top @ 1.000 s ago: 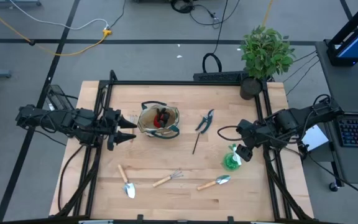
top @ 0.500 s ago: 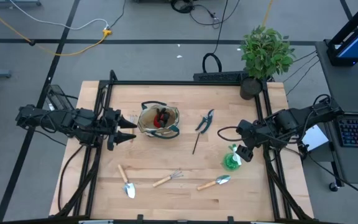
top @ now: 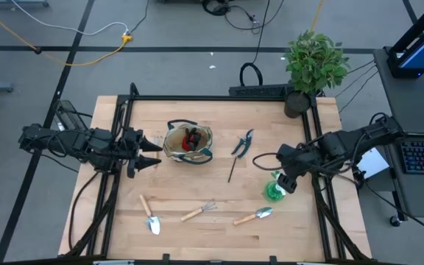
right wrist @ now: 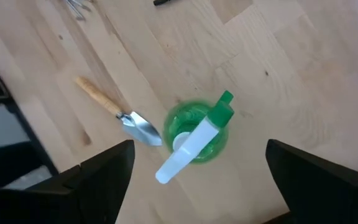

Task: Pick & Place Garden tools in Gardening bag
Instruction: Put the green spray bottle into the gardening bag

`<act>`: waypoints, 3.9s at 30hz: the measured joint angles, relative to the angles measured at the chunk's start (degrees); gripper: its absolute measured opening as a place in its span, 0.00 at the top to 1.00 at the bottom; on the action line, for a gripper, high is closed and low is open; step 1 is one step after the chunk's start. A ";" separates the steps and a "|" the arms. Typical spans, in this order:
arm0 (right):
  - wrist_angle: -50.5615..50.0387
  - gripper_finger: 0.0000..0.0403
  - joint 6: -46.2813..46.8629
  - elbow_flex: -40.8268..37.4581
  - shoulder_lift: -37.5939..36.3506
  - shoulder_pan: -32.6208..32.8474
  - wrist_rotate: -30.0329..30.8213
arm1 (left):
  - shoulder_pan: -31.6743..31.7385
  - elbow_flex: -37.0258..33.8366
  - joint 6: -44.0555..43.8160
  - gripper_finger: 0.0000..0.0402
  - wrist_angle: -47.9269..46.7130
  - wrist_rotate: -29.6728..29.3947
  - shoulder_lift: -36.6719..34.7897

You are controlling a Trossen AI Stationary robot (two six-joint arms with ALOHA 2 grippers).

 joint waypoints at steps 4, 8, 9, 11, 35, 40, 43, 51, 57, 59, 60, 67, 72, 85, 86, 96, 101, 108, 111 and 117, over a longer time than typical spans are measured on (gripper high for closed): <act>-0.70 0.11 -2.77 -0.01 3.12 0.00 0.01 | 0.00 0.00 -0.01 0.34 0.00 -0.20 0.00; -3.87 0.11 -3.25 -0.02 5.63 0.00 0.03 | 0.01 0.00 -0.06 0.34 0.00 -0.20 -0.01; -4.79 0.11 -3.25 -0.02 6.18 0.00 0.12 | -0.01 0.00 -0.04 0.34 0.00 -0.20 -0.01; -6.10 0.11 -3.21 -0.04 7.08 0.00 0.19 | 0.00 0.00 -0.03 0.34 0.00 -0.20 -0.01; 0.13 0.19 2.89 -8.61 8.42 -0.39 -0.25 | 0.00 0.00 0.47 0.34 -0.01 0.32 0.00; 0.34 0.33 2.89 -8.90 8.41 -0.39 -0.27 | -0.01 0.00 0.41 0.34 -0.02 0.32 -0.01; 0.74 0.43 2.89 -8.90 8.41 -0.39 -0.28 | 0.00 0.00 0.42 0.34 0.00 0.31 0.01; 0.61 0.72 2.58 -8.90 8.40 -0.39 -0.27 | 0.00 0.00 0.60 0.34 -0.01 0.30 0.01; 0.71 0.89 -0.33 -8.90 8.36 -0.39 -0.27 | -0.01 0.00 0.62 0.34 0.00 0.30 -0.01; 0.70 0.89 -1.11 -8.90 8.36 -0.41 -0.29 | 0.01 0.00 0.61 0.34 0.00 0.30 0.00; 0.70 0.89 -1.55 -8.90 8.34 -0.49 -0.29 | -0.01 0.00 0.60 0.34 0.00 0.30 0.01; 0.48 0.87 -3.45 -8.62 6.84 -3.70 -1.62 | 0.01 0.00 0.52 0.34 0.00 0.28 -0.01; 0.59 0.88 -7.95 -4.02 6.08 -7.13 -1.96 | -0.01 0.00 0.63 0.34 0.00 0.26 0.01; 20.76 0.88 -23.49 12.97 6.08 -15.41 -1.81 | 0.01 0.00 2.23 0.34 0.00 -0.29 -0.01; 24.23 0.88 -24.90 13.16 6.11 -16.13 -1.81 | -0.01 0.01 2.28 0.34 0.00 -0.29 -0.01; 46.61 0.88 -34.17 13.32 10.44 -23.54 -4.11 | 0.01 0.01 2.30 0.34 0.00 -0.27 -0.01; 48.86 0.88 -37.36 13.22 14.81 -26.51 -4.89 | 0.01 0.02 2.28 0.34 0.00 -0.27 -0.01; 49.09 0.88 -41.37 14.32 19.40 -30.36 -4.75 | 0.01 0.02 1.88 0.34 0.02 -0.25 -0.01; 49.28 0.88 -45.05 16.35 21.02 -30.69 -4.78 | -0.01 0.02 1.90 0.34 0.02 -0.25 -0.01; 49.83 0.88 -52.08 21.19 24.62 -29.67 -4.81 | 0.01 0.02 2.07 0.34 0.15 -0.23 -0.01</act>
